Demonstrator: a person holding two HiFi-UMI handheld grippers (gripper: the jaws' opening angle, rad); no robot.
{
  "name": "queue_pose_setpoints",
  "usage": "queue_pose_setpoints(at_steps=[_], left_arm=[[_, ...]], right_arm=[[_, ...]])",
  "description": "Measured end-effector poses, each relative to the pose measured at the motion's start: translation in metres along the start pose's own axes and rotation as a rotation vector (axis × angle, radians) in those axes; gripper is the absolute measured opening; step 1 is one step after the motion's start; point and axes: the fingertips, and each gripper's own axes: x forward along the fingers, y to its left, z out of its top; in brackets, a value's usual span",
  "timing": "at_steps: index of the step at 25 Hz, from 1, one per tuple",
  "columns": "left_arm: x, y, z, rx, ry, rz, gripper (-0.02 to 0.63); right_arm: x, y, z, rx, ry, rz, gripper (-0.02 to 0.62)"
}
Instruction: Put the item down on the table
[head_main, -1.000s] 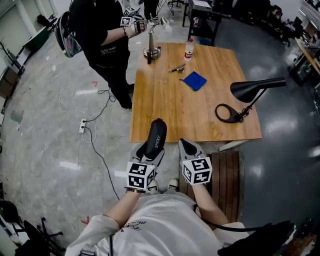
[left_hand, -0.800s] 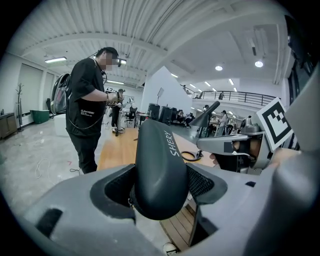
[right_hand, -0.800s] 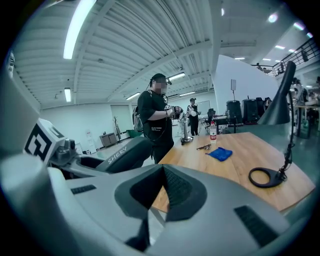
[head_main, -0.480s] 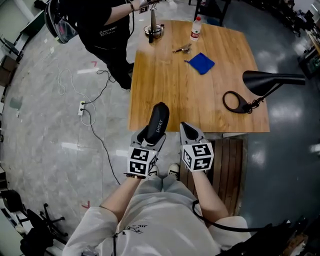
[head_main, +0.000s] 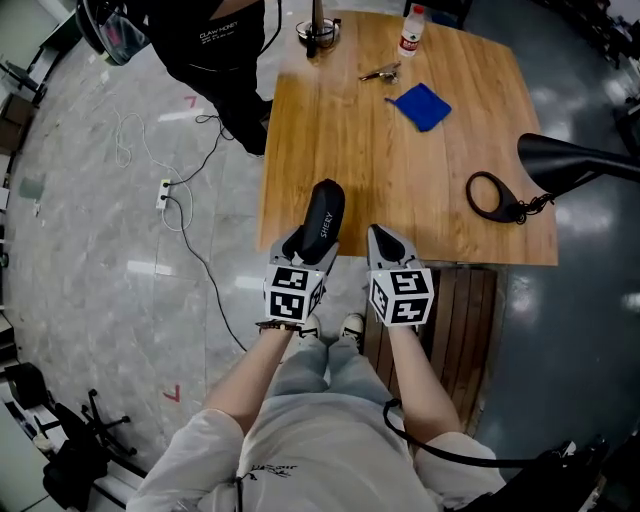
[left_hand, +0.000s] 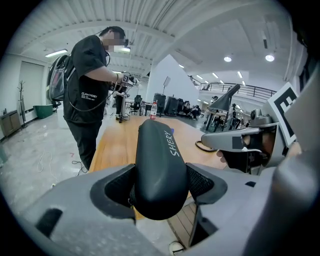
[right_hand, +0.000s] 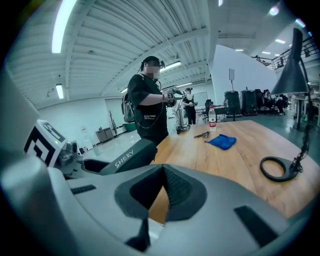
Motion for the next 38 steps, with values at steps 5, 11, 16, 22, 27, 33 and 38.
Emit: queue_pose_setpoints(at_steps=[5,11,16,22,27,33,38], left_arm=[[0.032,0.013,-0.021,-0.006,0.053,0.003,0.325],[0.065,0.034,-0.040,-0.006,0.111,0.022,0.325],[0.085,0.034,-0.052,-0.011,0.150,0.013,0.325],[0.097,0.032,-0.060,-0.015,0.156,0.006,0.325],[0.115,0.041,-0.068,-0.009,0.161,0.020,0.325],[0.125,0.045,-0.078,0.013,0.186,0.034,0.325],[0.132,0.046,-0.071,0.037,0.180,0.045,0.325]], right_arm=[[0.022,-0.008,-0.018,-0.009,0.028,0.006,0.005],[0.043,-0.012,-0.032,-0.013,0.063,0.011,0.005],[0.060,-0.014,-0.039,-0.003,0.078,0.010,0.005],[0.068,-0.020,-0.049,0.012,0.092,0.010,0.005],[0.068,-0.022,-0.065,0.033,0.120,0.003,0.005],[0.073,-0.027,-0.073,0.038,0.135,0.007,0.005],[0.076,-0.030,-0.074,0.041,0.139,0.008,0.005]])
